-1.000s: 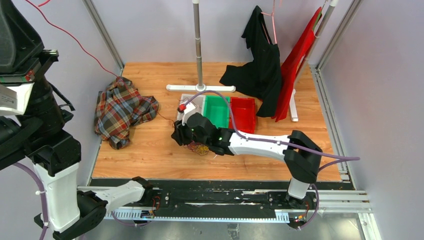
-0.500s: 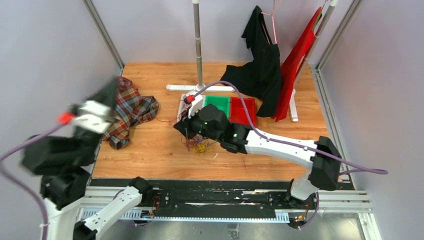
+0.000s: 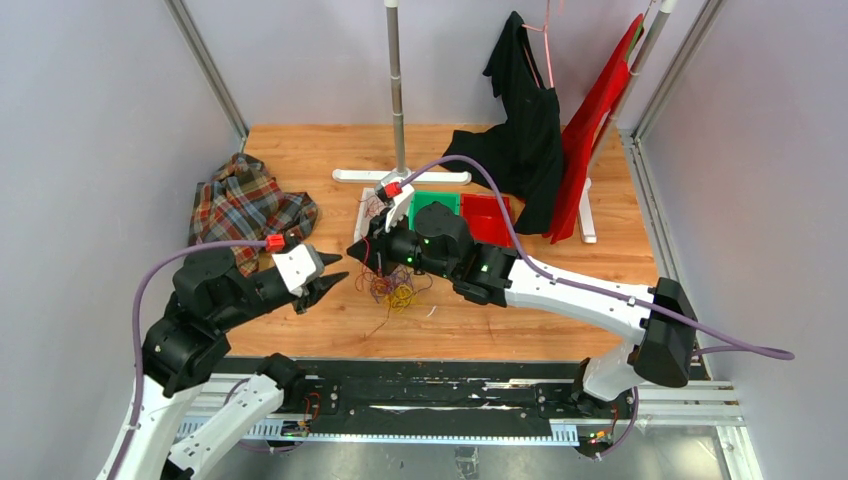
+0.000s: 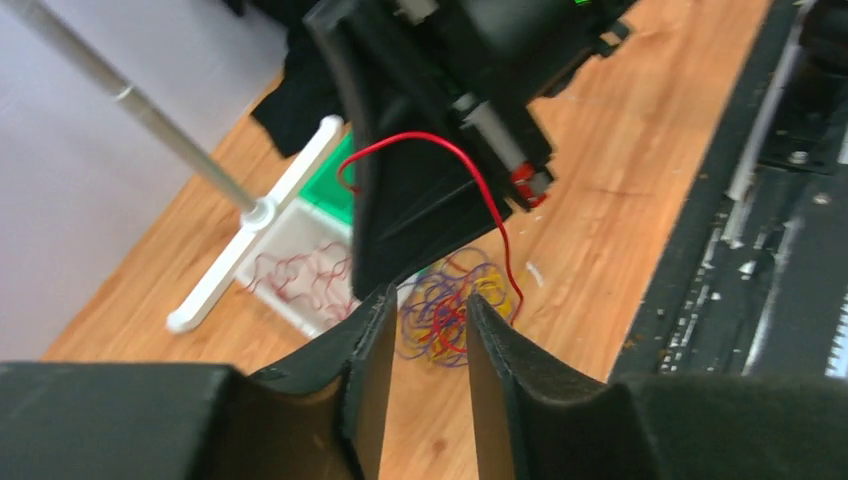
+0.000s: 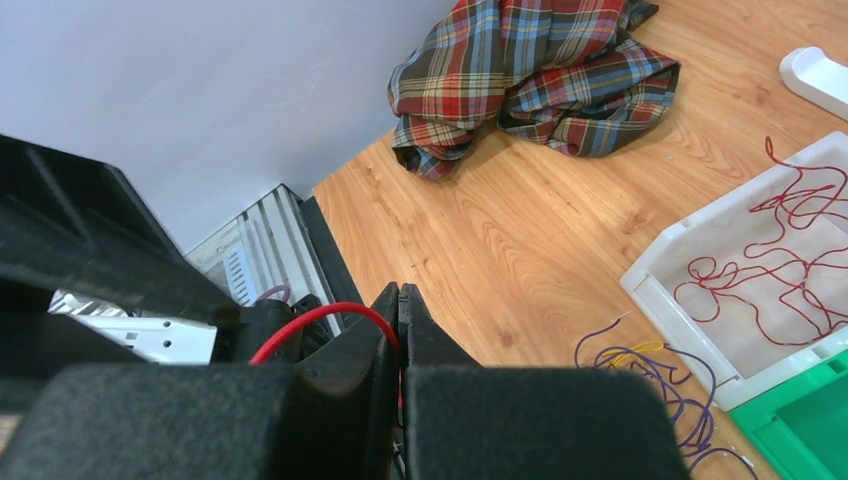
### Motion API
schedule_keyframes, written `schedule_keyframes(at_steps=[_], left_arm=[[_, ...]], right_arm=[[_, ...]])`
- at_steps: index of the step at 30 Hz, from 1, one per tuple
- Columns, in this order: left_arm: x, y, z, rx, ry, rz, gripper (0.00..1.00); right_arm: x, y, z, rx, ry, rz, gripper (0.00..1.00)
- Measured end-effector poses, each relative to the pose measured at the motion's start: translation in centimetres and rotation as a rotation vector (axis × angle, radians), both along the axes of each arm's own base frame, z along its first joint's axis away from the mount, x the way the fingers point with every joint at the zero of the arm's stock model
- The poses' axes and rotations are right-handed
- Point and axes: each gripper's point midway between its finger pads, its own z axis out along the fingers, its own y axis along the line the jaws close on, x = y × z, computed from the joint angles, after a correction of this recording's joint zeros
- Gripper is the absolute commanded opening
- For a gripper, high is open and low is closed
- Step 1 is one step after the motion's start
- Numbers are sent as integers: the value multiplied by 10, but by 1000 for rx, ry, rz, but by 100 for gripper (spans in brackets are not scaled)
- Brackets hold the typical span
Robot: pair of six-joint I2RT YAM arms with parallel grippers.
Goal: Untangle the cables
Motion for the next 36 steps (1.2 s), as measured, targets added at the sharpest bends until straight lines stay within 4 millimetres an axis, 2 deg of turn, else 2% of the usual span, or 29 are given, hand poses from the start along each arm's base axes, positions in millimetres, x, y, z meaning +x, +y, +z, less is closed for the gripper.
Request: schedule_keyframes(at_steps=[5,9,11,15,19,23,26,28,32,36], left_arm=[[-22,-12,0,-42,25,-113,44],[-29,-15,-12,-54,71,-145,56],[-30,-17,-20,-63,103,-146,59],[-24,-18,-27,-96,147,-103,45],[6,-7,-21,-118,89,50,36],[22,1,-14,-131,40,131,27],[28,5,-8,-147,14,171,37],[26,2,-6,-153,17,150,46],[8,-13,-8,-160,55,24,54],[-4,-21,-9,-164,74,-53,56]], right_arm=[[-1,1,-4,-11,14,6,1],[5,2,-10,-59,30,-25,1],[13,4,-11,-89,36,-61,1],[23,5,-15,-134,40,-125,1],[22,2,-25,-183,49,-156,1],[21,5,-30,-206,52,-164,1],[22,3,-32,-212,53,-172,1],[23,3,-32,-215,52,-178,1],[24,1,-33,-221,51,-192,1],[25,0,-33,-223,50,-197,1]])
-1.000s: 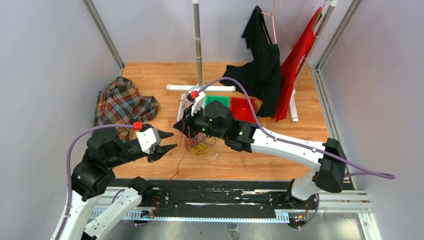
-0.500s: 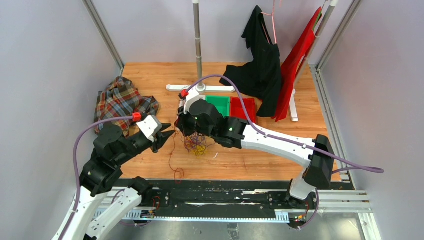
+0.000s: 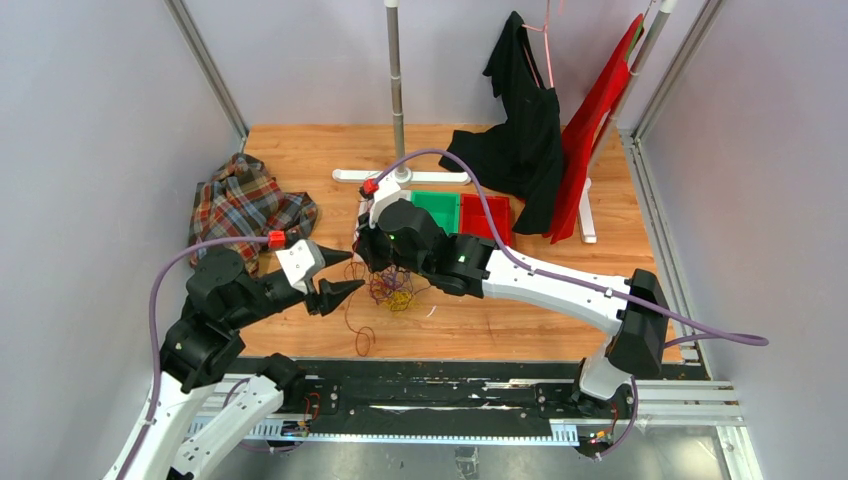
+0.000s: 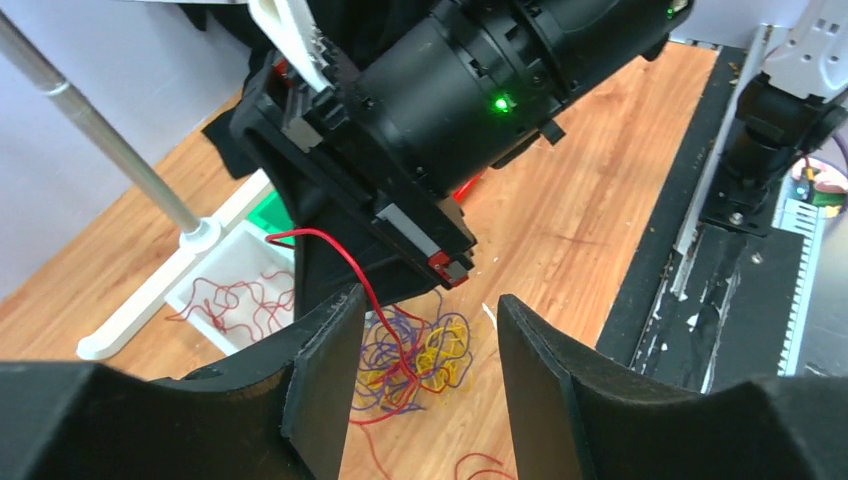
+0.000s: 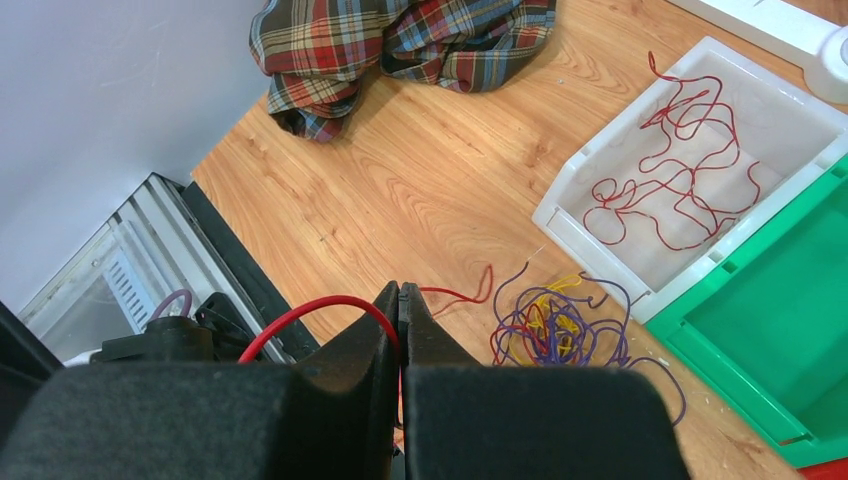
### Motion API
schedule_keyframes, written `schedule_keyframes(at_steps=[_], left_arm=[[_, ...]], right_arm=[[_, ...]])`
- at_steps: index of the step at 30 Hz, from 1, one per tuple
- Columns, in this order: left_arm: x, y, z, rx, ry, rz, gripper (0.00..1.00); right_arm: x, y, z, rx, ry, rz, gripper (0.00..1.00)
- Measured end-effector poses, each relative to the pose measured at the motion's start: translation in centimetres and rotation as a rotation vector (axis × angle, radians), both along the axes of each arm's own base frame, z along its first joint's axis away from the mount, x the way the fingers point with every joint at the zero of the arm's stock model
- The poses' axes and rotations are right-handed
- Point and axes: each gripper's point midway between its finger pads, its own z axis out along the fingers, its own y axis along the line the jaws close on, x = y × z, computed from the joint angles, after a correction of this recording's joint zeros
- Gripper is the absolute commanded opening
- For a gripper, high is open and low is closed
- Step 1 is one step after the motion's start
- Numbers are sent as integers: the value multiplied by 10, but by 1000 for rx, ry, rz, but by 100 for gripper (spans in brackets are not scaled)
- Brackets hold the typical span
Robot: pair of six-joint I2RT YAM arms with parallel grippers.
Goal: Untangle the cables
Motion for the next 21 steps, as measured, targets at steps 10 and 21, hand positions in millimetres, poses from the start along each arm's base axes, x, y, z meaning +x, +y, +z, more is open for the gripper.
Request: schedule_keyframes(at_steps=[10,21], left_arm=[[30,9,-18,53,-4,122,12],[51,35,-5,118,-112,282,1]], right_arm=[[0,-2,-5,-12,4,-3,1],[-4,3,-7,21,7,21,14]])
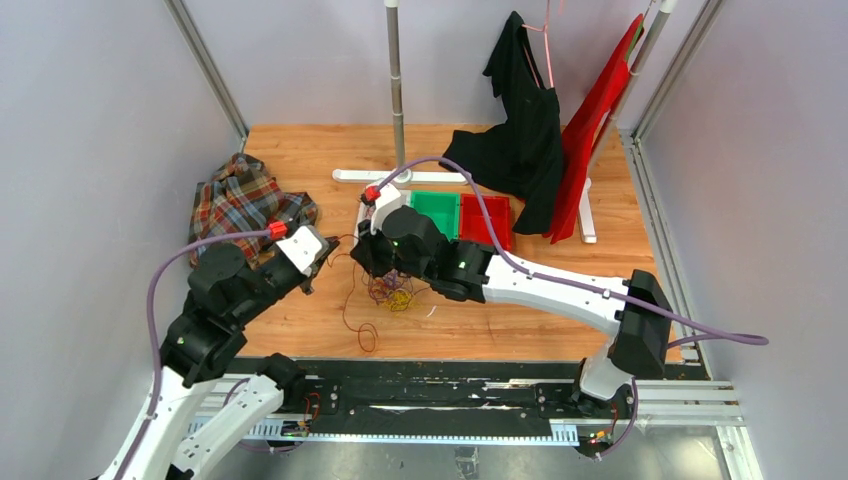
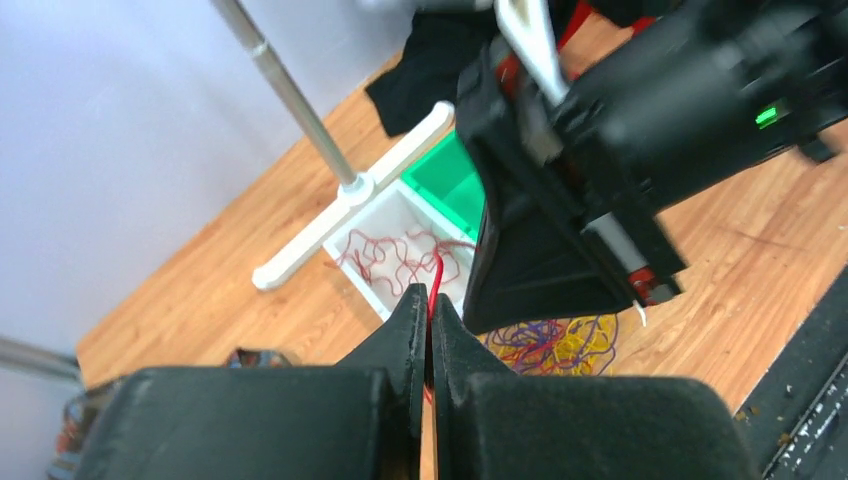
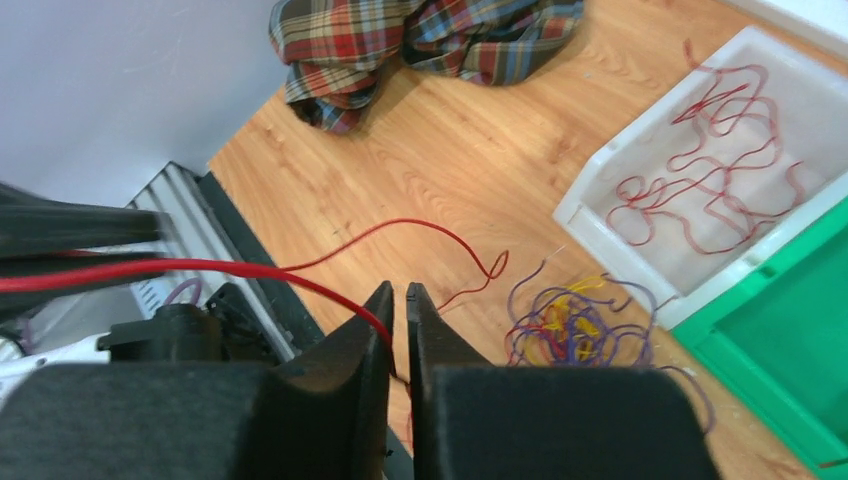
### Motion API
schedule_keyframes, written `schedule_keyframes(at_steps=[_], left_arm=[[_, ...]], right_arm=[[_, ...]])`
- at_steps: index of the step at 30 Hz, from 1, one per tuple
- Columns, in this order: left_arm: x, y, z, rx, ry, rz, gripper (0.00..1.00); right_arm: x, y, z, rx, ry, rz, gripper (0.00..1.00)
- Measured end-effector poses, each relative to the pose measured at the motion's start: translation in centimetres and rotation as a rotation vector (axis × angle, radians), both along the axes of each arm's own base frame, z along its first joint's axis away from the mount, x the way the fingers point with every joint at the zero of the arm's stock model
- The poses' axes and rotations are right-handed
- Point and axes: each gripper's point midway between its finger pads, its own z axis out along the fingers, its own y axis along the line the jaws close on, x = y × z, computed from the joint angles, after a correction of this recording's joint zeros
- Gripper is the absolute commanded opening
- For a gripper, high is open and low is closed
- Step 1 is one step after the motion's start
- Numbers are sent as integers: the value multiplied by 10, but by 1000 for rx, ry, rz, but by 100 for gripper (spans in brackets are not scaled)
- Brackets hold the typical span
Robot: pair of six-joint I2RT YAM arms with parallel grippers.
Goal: Untangle the cables
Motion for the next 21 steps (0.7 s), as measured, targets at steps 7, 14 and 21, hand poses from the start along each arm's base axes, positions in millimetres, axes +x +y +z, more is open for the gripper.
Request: schedule_keyframes(at_steps=[7,14,21], left_arm=[[-47,-5,82,28,-186,-196,1],[-72,-1,131,55,-302,-261,0],[-84,3,174,52,-382,-276,0]], right_arm=[[-12,10,-17,38,4,89,27],[-9,26,-40,53,-3,121,25],[-4,17,-124,-58,85,101,20]])
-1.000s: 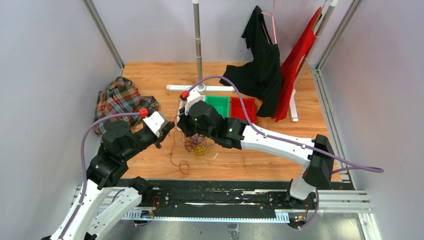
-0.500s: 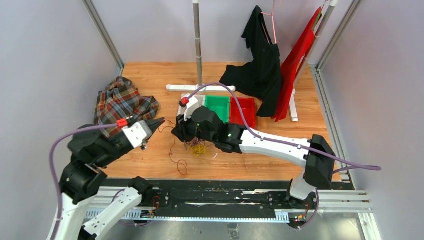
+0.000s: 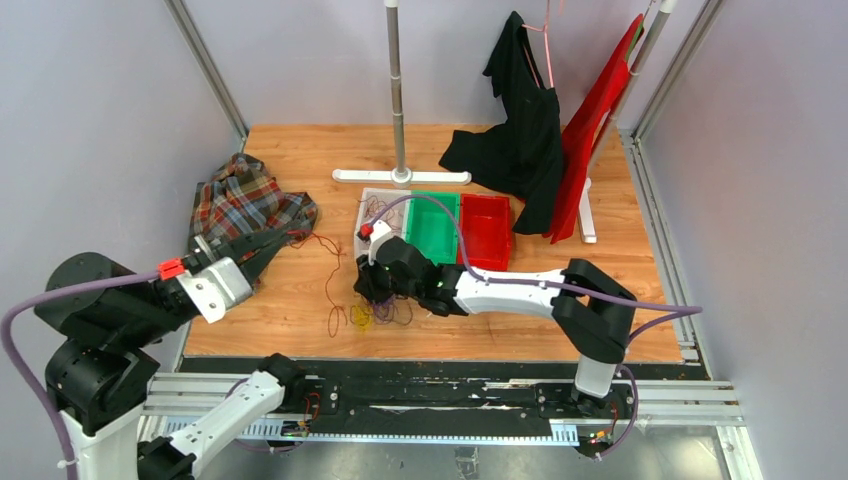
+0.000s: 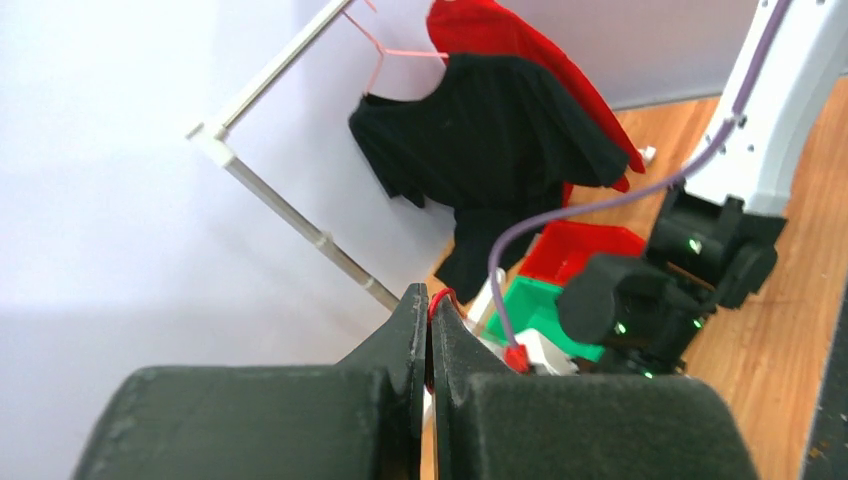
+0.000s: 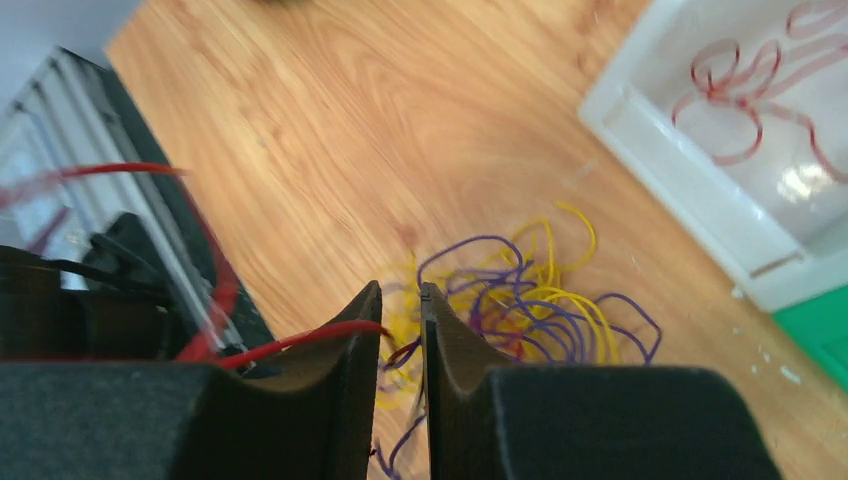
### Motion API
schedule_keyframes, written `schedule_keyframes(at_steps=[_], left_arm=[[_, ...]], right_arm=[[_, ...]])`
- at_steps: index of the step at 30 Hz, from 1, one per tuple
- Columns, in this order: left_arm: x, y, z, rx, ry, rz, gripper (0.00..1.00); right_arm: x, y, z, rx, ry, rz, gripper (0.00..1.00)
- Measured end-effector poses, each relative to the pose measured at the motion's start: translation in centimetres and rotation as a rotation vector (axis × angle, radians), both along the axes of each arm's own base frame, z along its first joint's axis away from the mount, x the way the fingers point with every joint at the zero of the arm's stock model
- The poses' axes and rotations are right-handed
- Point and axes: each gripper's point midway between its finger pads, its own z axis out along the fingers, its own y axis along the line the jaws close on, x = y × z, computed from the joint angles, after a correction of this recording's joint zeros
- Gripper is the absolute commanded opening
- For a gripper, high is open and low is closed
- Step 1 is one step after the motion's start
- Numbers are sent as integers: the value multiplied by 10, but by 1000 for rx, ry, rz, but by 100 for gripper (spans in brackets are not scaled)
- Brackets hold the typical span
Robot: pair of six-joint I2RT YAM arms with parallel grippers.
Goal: Untangle the cables
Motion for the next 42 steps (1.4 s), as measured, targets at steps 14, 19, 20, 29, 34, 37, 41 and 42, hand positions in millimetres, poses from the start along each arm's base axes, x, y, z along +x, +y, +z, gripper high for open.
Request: schedule_keyframes(at_steps=[14,19,20,29,34,37,41,42], left_arm=[[8,12,91,-116,-243,84,0],[16,16,110,-172,-316,125,1],[19,15,111,-179,-323,130,0],[50,2,115,-203,-333,150,1],[66,1,121,-241,-343,183,0],[71,11,135,-297,-389,244,1],[74,36,170,-395,-485,368,1],[74,43,180,-421,-511,404,1]], right_arm=[[-25,-62,-114,-167,168,-71,13],[-31,-83,-114,-171,177,-102,12],[-32,-88,-109,-167,172,-110,13],[-28,-121,-49,-78,93,-184,20],[-24,-140,-44,-82,82,-221,21],[-27,-146,-50,-102,87,-226,30],[-30,-152,-60,-119,99,-227,41],[-31,-153,-62,-121,101,-227,42]])
